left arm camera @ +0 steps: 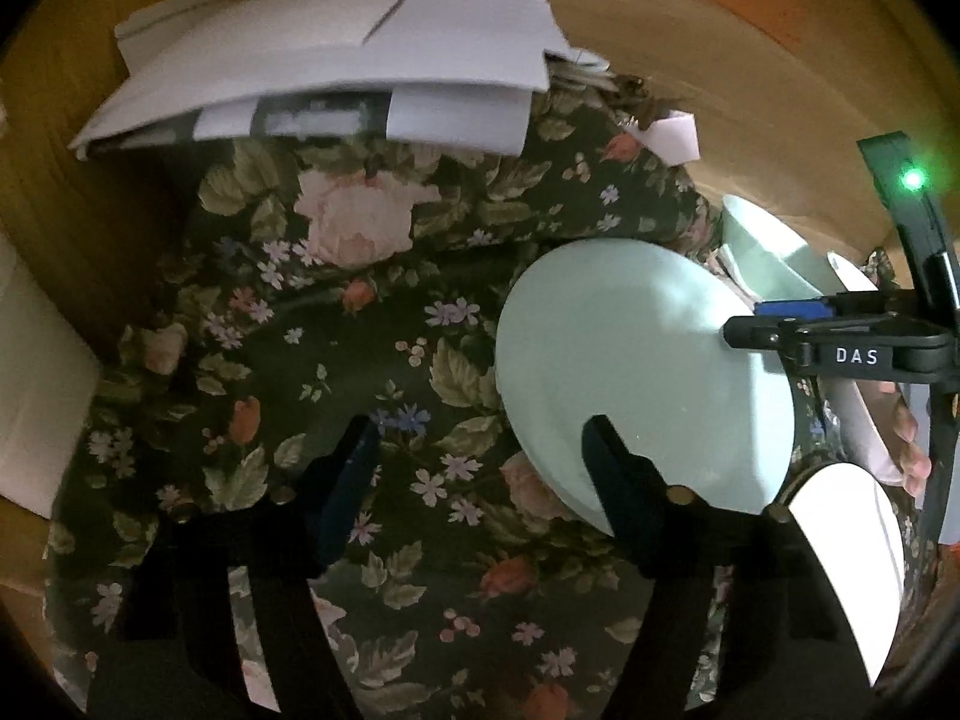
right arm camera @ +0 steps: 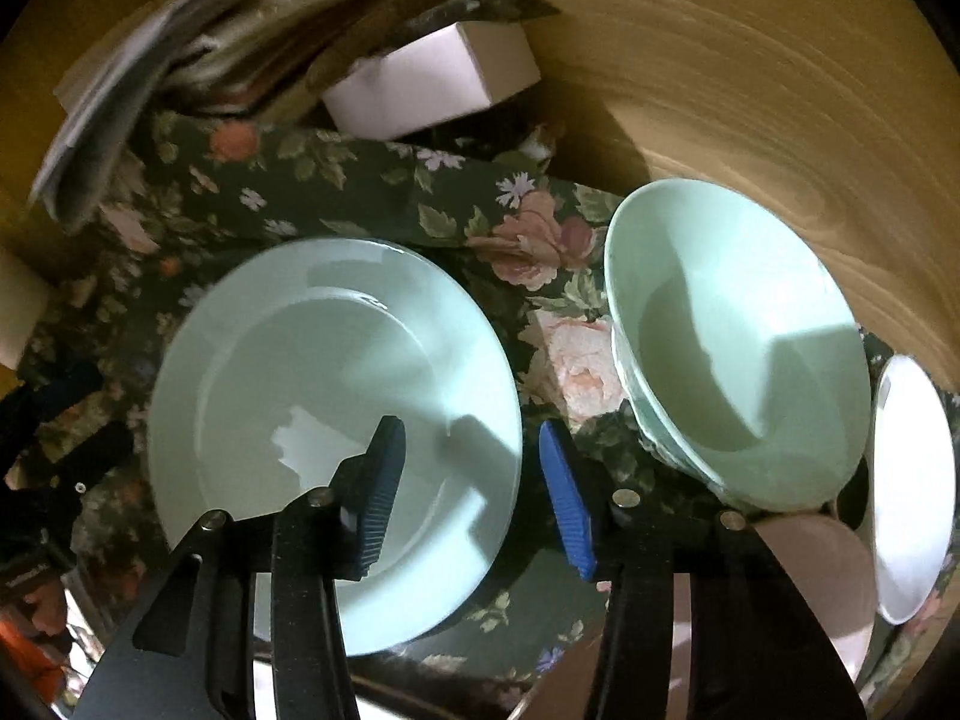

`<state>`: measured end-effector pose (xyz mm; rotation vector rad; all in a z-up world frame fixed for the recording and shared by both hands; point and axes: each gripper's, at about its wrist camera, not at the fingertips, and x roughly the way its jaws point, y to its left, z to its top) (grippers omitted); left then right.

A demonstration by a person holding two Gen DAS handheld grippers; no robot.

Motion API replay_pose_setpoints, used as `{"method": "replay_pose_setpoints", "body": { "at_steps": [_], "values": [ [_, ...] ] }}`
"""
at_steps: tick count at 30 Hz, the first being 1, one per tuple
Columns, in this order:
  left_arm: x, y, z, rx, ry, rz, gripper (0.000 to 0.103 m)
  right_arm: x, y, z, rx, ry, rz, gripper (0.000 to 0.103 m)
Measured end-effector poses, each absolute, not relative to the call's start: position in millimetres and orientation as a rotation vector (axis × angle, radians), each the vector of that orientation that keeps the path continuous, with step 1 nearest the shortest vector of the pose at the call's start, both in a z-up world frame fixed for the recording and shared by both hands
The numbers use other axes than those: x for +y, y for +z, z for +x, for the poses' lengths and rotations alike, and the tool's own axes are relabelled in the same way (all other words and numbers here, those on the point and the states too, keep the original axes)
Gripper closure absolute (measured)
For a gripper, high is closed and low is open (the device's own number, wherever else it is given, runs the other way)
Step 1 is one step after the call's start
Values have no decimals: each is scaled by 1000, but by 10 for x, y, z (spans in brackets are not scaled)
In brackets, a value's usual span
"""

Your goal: Organize plates and bowls

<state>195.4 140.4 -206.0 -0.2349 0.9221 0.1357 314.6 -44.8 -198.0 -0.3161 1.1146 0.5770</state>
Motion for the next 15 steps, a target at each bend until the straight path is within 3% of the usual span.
{"method": "replay_pose_setpoints", "body": {
  "at_steps": [6, 15],
  "values": [
    [1430, -2039, 1885, 892, 111, -230, 35, -269, -2043, 3064, 1127, 572, -398, 58],
    [1801, -2088, 1593, 914, 176, -266, 38, -88, -2003, 2622, 1167, 708, -307, 58]
  ]
}}
